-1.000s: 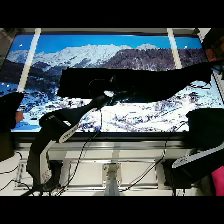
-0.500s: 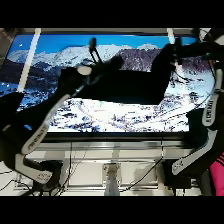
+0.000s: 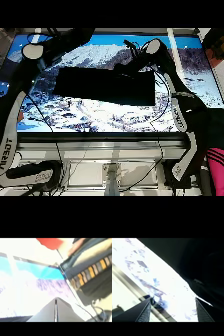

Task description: Fold the clothes and pants, and hang the long-sleeved shirts on hangers.

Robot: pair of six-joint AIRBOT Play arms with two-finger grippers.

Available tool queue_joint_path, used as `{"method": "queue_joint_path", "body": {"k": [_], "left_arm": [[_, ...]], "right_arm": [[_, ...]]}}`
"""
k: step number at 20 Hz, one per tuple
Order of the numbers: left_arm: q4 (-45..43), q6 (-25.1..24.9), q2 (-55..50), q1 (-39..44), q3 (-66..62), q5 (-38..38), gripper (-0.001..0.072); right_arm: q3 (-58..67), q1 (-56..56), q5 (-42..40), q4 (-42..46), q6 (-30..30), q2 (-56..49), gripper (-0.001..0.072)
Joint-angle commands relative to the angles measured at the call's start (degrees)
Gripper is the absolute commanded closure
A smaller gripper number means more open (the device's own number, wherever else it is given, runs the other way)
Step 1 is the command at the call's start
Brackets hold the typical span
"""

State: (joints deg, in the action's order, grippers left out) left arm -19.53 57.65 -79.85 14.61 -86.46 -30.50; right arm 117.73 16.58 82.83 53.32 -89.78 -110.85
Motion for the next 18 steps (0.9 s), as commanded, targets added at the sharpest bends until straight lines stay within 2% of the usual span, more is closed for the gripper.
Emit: {"method": "queue_joint_path", "body": {"k": [1,2,3,4,5,6,8,12,13,15,16,18], "left_arm": [[-2.47,-0.02,0.79,-1.44,0.04,-7.76,0.069],[-3.67,-0.02,0.79,-1.44,0.04,-8.41,0.0701],[-5.05,0.0,0.79,-1.44,0.04,-8.87,0.0701],[-7.19,0.04,0.79,-1.44,0.04,-9.75,0.0702],[-9.53,0.9,0.79,-1.44,0.04,-10.56,0.0703],[-11.91,2.51,0.79,-1.42,0.04,-11.32,0.0703],[-15.3,4.09,0.81,-1.38,0.04,-12.04,0.0704],[-16.04,4.09,0.79,-1.09,0.04,-13.29,0.0703],[-16.04,4.11,0.79,-0.92,0.04,-13.53,0.0703],[-16.04,4.09,0.79,-0.46,0.04,-13.55,0.0703],[-16.02,4.11,0.79,-0.35,0.04,-13.6,0.0703],[-16.02,4.11,0.79,-0.07,0.04,-13.77,0.0703]], "right_arm": [[1.29,-2.23,0.26,3.19,-0.09,1.7,0.0133],[1.29,-5.11,0.35,3.17,0.0,2.8,0.0208],[1.27,-8.7,0.72,3.15,1.03,3.91,0.04],[1.22,-12.33,1.16,2.95,2.43,4.74,0.0647],[1.01,-16.55,1.81,2.58,3.8,5.33,0.0695],[0.02,-20.61,2.54,1.81,4.55,5.75,0.0696],[-4.5,-29.05,3.72,-2.03,7.06,5.84,0.0697],[-24.11,-41.53,2.82,-21.27,11.67,5.77,0.0693],[-29.31,-42.62,1.33,-21.62,14.03,5.77,0.0624],[-38.49,-42.95,-3.08,-19.34,15.45,5.53,0.0225],[-41.83,-42.71,-4.72,-19.32,15.5,4.94,0.0153],[-44.11,-41.79,-5.33,-18.4,16.15,3.5,0.0146]]}}
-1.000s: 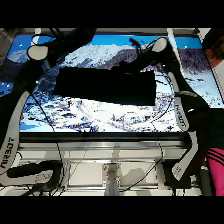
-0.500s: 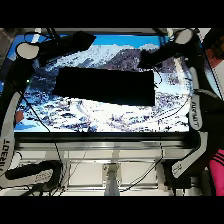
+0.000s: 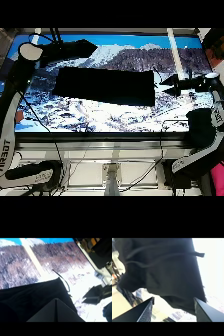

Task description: Fold the clothes and pants, and hang the long-sleeved shirts on hangers.

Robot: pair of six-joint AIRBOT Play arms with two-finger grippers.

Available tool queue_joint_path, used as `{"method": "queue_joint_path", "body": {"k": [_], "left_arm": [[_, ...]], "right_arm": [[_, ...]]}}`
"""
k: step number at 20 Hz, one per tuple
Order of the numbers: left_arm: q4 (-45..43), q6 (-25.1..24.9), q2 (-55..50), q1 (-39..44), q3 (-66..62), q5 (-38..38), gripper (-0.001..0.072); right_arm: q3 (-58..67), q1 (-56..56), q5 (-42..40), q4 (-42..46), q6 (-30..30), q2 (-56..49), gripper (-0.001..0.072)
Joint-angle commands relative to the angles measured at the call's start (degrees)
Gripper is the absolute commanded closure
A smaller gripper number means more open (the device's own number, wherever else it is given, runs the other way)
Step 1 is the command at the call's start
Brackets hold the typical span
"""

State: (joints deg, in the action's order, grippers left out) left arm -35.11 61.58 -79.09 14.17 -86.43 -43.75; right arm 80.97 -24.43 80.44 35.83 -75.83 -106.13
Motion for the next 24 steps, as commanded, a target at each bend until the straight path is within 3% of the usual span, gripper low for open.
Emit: {"method": "queue_joint_path", "body": {"k": [1,3,10,11,12,14,19,24], "left_arm": [[-0.44,0.15,0.02,0.48,0.02,-0.5,0.0703],[-0.44,0.17,0.02,0.85,0.02,-0.96,0.0703],[-0.46,0.15,0.02,3.67,0.02,-1.11,0.0703],[-0.46,0.15,0.02,4.04,0.02,-1.09,0.0703],[-0.46,0.15,0.02,4.35,0.04,-1.09,0.0703],[-0.46,0.17,0.02,4.59,0.2,-1.11,0.0703],[-0.57,0.92,-2.03,5.35,1.27,-2.43,0.0703],[-15.69,14.51,-9.2,10.99,1.73,-2.43,0.0704]], "right_arm": [[-7.32,-0.04,-4.33,0.09,2.25,-1.68,0.0145],[-7.32,1.27,-7.91,1.11,2.19,-1.66,0.008],[-7.32,8.33,-10.97,4.55,-0.04,-1.9,0.0085],[-7.32,9.68,-11.04,4.5,-0.07,-1.9,0.0112],[-7.32,10.93,-10.99,4.5,-0.04,-1.84,0.0216],[-6.8,11.96,-10.14,4.48,-0.07,-1.77,0.0684],[-4.42,8.61,-1.7,5.18,-0.11,1.01,0.0697],[-4.42,-2.36,7.78,6.6,-0.11,10.8,0.0697]]}}
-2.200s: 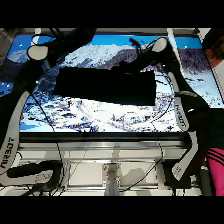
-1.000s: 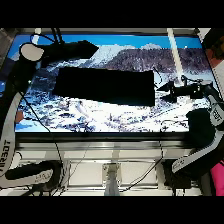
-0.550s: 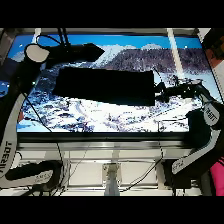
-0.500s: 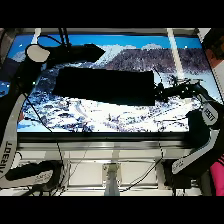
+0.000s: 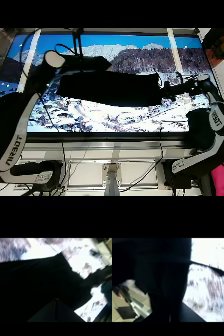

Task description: Fold the clothes and pants, and hang the long-sleeved shirts on hangers.

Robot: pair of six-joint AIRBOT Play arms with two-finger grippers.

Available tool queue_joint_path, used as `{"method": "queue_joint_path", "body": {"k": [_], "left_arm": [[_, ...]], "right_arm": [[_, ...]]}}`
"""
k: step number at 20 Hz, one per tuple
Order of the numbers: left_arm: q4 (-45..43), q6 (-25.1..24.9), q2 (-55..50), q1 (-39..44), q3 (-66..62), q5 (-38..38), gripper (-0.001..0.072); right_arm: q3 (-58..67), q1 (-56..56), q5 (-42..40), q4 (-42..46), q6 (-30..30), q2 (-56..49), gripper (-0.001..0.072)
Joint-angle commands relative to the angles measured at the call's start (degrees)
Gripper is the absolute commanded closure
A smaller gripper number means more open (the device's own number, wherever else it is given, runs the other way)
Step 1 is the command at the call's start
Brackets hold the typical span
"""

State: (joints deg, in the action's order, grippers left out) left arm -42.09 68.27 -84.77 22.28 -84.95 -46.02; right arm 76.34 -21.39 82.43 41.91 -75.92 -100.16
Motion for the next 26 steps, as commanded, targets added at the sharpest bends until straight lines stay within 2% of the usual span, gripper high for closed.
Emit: {"method": "queue_joint_path", "body": {"k": [1,4,6,8,11,13,15,20,22,24,25,26], "left_arm": [[-11.15,10.29,-5.2,4.52,0.24,-0.11,0.0704],[-13.0,14.34,-11.15,9.86,0.24,0.5,0.0704],[-12.98,16.98,-15.17,13.29,0.24,3.87,0.0704],[-12.96,19.87,-18.84,16.5,0.24,7.69,0.0704],[-13.0,20.5,-22.53,20.09,0.24,10.73,0.0704],[-13.07,20.5,-21.33,20.0,0.24,15.06,0.0705],[-14.73,20.5,-17.22,16.65,0.22,17.97,0.0705],[-19.04,20.5,-6.29,3.45,0.24,11.08,0.0704],[-19.02,20.48,-3.26,-0.37,0.24,10.71,0.0704],[-18.99,20.48,-1.49,-3.04,0.24,9.64,0.0703],[-19.02,20.48,-0.96,-4.11,0.24,8.61,0.0702],[-18.99,20.48,-0.61,-5.2,0.24,7.37,0.0701]], "right_arm": [[0.22,-8.09,6.62,0.52,-0.02,7.26,0.0697],[2.86,-14.27,10.23,0.52,0.72,12.48,0.0699],[7.61,-15.89,14.99,0.44,1.86,13.75,0.0699],[11.98,-15.67,15.08,-0.61,1.88,15.19,0.0699],[17.64,-13.66,14.29,-5.95,1.75,16.5,0.07],[19.87,-9.53,13.94,-6.08,1.44,16.7,0.0701],[20.2,-3.17,12.22,-5.51,1.46,16.61,0.0701],[20.2,20.04,4.2,0.57,0.74,12.48,0.0702],[20.22,29.99,-2.19,1.03,0.59,8.55,0.0702],[20.22,38.1,-12.5,2.38,0.48,3.61,0.0695],[20.22,41.2,-18.34,3.04,-0.13,1.18,0.0596],[20.22,43.19,-21.38,3.1,-0.59,-0.35,0.0297]]}}
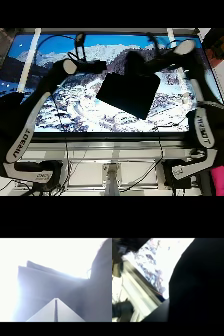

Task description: Fold the clothes and pants, and hang the long-sleeved shirts on hangers.

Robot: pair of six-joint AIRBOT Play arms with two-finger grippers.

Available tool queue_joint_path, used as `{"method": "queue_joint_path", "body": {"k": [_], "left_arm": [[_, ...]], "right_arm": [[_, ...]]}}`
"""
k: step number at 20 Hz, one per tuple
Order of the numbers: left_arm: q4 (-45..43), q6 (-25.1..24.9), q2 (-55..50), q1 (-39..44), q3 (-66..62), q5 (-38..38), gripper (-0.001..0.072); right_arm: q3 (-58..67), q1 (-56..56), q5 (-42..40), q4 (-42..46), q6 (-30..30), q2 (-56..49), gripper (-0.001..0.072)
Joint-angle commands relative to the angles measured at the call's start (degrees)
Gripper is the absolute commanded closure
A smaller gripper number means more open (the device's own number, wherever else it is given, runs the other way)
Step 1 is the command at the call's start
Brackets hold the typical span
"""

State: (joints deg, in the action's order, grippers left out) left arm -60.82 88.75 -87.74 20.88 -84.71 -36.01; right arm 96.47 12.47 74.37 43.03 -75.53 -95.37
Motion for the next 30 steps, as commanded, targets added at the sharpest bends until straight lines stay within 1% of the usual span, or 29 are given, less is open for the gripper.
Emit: {"method": "queue_joint_path", "body": {"k": [1,2,4,5,6,7,8,9,11,12,14,16,17,18,19,20,21,22,23,25,28,30], "left_arm": [[-0.28,-0.04,2.82,-4.96,0.0,-4.0,0.0701],[-0.31,-0.17,3.3,-6.03,0.0,-4.94,0.07],[-0.28,-0.46,4.59,-8.13,0.0,-5.44,0.0701],[-0.28,-0.46,5.29,-8.94,0.0,-5.44,0.07],[-0.28,-0.46,5.95,-9.53,0.0,-5.46,0.0701],[-0.31,-0.48,6.51,-9.92,0.0,-5.49,0.0701],[-0.39,-0.52,7.13,-10.08,0.0,-5.49,0.0701],[-0.68,-0.79,7.67,-10.23,0.0,-5.53,0.0701],[-0.72,-1.38,9.01,-10.29,0.0,-6.14,0.07],[-0.72,-2.19,9.97,-10.32,0.0,-6.56,0.07],[-0.7,-3.98,12.26,-10.29,0.0,-8.02,0.0701],[-0.72,-4.37,14.67,-10.29,0.0,-9.49,0.07],[-0.7,-4.35,15.72,-10.27,0.0,-9.88,0.07],[-0.7,-4.35,16.72,-10.27,0.0,-9.97,0.07],[-0.7,-4.35,17.66,-10.27,0.0,-9.97,0.07],[-0.7,-4.35,18.4,-10.27,0.0,-9.97,0.07],[-0.7,-4.35,18.99,-10.27,0.0,-10.01,0.07],[-0.7,-4.35,19.56,-10.27,0.0,-9.99,0.07],[-0.7,-4.35,19.93,-10.27,0.0,-10.01,0.07],[-0.7,-4.35,20.33,-10.27,0.0,-10.43,0.07],[-0.7,-4.35,20.39,-10.27,0.0,-13.18,0.07],[-0.7,-4.35,20.39,-10.27,0.0,-14.53,0.07]], "right_arm": [[0.09,10.54,-14.1,2.27,-0.94,-5.86,0.0124],[0.13,10.84,-13.77,2.75,-0.92,-5.86,0.0131],[2.45,9.79,-9.68,4.98,-1.11,-5.81,0.0133],[4.52,8.59,-6.32,7.26,-2.25,-5.81,0.0224],[7.3,6.78,-1.79,10.67,-3.32,-5.81,0.042],[10.21,4.52,2.91,14.49,-3.45,-5.81,0.0669],[12.72,1.92,6.43,17.33,-3.63,-5.81,0.0696],[14.91,-1.53,9.14,18.12,-3.63,-5.81,0.0697],[16.13,-9.46,12.81,16.24,-3.67,-5.55,0.0698],[15.52,-13.55,14.86,13.27,-3.61,-5.38,0.0698],[10.51,-22.45,15.74,-0.24,-1.6,-4.92,0.0698],[2.19,-28.74,16.11,-9.84,-1.31,-4.74,0.0695],[-2.43,-30.38,16.0,-10.71,-1.33,-4.74,0.0682],[-7.41,-31.21,15.3,-9.79,-1.33,-4.74,0.0502],[-13.25,-31.39,13.62,-9.68,-2.1,-4.74,0.0188],[-19.1,-30.93,11.02,-10.71,-3.76,-4.74,0.0027],[-23.98,-30.1,8.46,-11.61,-4.68,-4.76,0.0013],[-27.71,-29.09,6.49,-11.1,-4.59,-4.9,0.0013],[-30.1,-28.22,6.01,-10.38,-4.59,-5.51,0.0013],[-31.02,-27.32,5.97,-10.1,-4.61,-7.32,0.0013],[-30.21,-25.9,6.32,-13.97,-4.57,-9.11,0.0013],[-29.64,-24.17,6.4,-14.25,-4.28,-9.33,0.0013]]}}
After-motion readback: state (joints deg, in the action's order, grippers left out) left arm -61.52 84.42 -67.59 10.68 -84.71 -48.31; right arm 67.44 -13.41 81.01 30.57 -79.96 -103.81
